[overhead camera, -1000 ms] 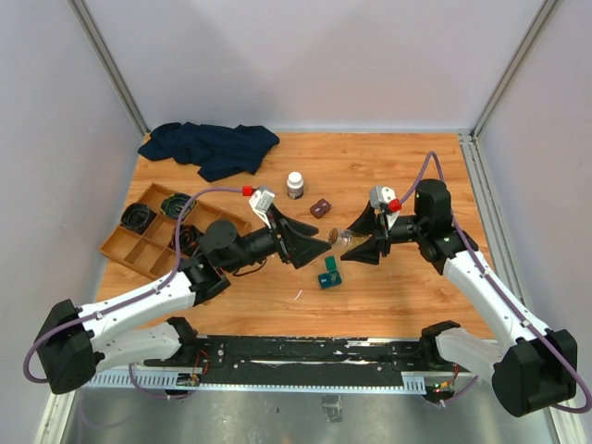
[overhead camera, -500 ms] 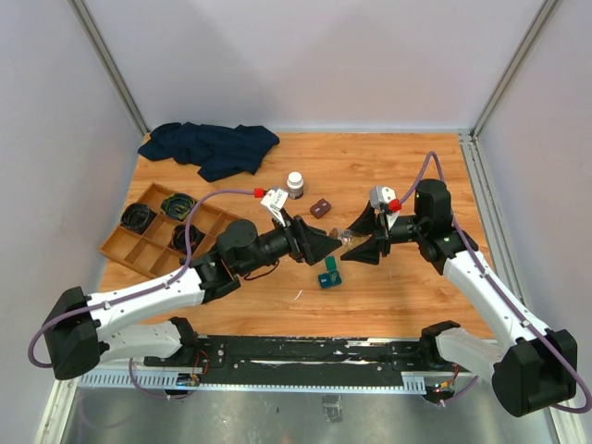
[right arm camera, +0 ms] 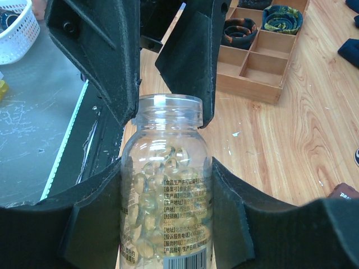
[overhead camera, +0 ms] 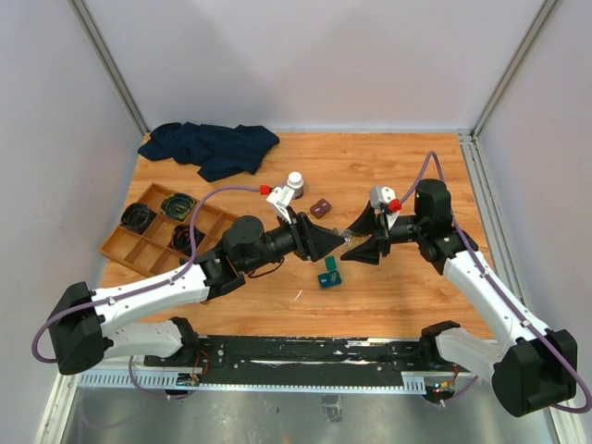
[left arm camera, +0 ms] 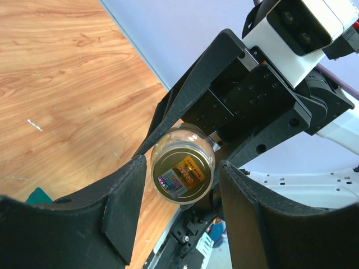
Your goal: Sort the pills into containers
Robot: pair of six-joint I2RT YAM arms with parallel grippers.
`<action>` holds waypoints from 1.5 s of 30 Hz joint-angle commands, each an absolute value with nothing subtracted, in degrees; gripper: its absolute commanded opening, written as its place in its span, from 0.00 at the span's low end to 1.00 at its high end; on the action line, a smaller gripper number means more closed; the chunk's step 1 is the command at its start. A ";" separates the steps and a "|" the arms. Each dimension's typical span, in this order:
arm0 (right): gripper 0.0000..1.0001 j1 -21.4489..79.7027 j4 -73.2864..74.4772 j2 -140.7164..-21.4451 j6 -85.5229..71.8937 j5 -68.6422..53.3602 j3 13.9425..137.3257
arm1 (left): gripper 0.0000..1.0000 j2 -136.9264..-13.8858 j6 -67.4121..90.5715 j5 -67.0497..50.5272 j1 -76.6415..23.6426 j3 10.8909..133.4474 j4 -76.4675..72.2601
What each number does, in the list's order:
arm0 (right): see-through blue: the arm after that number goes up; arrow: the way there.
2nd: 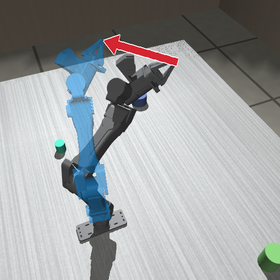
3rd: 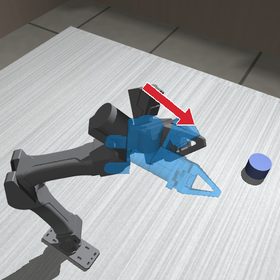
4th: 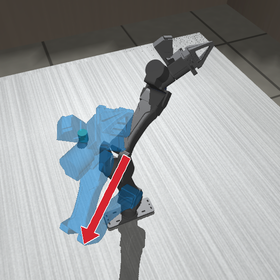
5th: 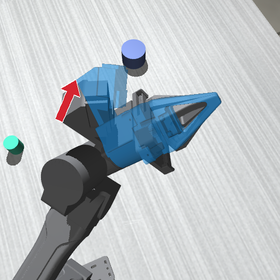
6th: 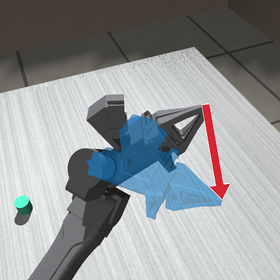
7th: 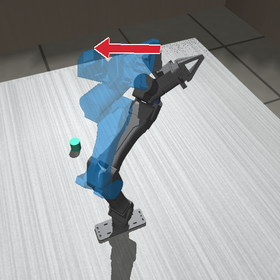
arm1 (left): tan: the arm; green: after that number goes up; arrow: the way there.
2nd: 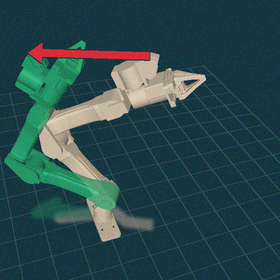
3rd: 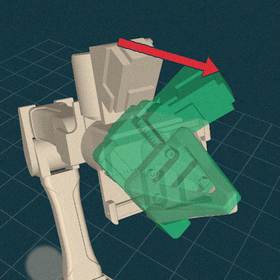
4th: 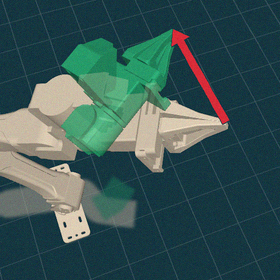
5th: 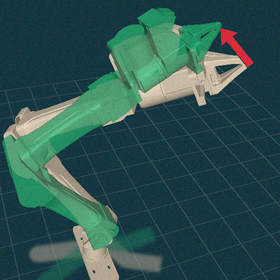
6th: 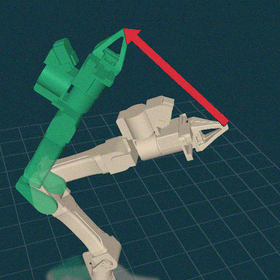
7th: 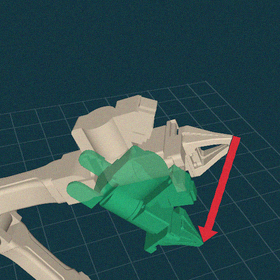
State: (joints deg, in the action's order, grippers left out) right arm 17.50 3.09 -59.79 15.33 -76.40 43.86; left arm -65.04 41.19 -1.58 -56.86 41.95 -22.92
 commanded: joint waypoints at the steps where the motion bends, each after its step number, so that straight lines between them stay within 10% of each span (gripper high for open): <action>1: 0.01 16.80 2.11 -59.28 15.92 -76.46 45.45 | 0.57 -65.72 40.17 -1.55 -57.72 44.59 -22.26; 8: 0.01 16.80 2.11 -59.23 15.98 -76.54 45.44 | 0.44 -66.65 39.60 -3.60 -57.84 45.34 -21.74; 14: 0.01 16.86 2.21 -59.19 15.98 -76.55 45.46 | 0.10 -66.27 34.02 -6.15 -57.85 45.24 -21.51; 26: 0.01 16.82 2.23 -58.87 15.86 -76.70 45.57 | 0.03 -67.01 10.91 -24.87 -51.30 43.80 -22.55; 28: 0.01 16.81 2.22 -58.94 15.84 -76.64 45.56 | 0.11 -66.94 11.83 -24.80 -50.29 44.21 -22.95; 33: 0.01 16.81 2.21 -59.06 15.90 -76.72 45.64 | 0.80 -62.47 17.36 -17.70 -50.19 43.20 -25.65; 39: 0.01 16.80 2.20 -59.23 15.92 -76.73 45.44 | 0.99 -57.74 24.72 -12.30 -50.19 41.29 -25.33; 45: 0.01 16.79 2.20 -59.19 15.94 -76.57 45.46 | 0.91 -61.03 34.68 -13.63 -50.30 43.39 -23.19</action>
State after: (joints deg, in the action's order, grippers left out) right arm 17.50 2.44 -59.77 16.49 -76.40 43.99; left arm -58.67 27.18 -14.13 -50.37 42.04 -24.23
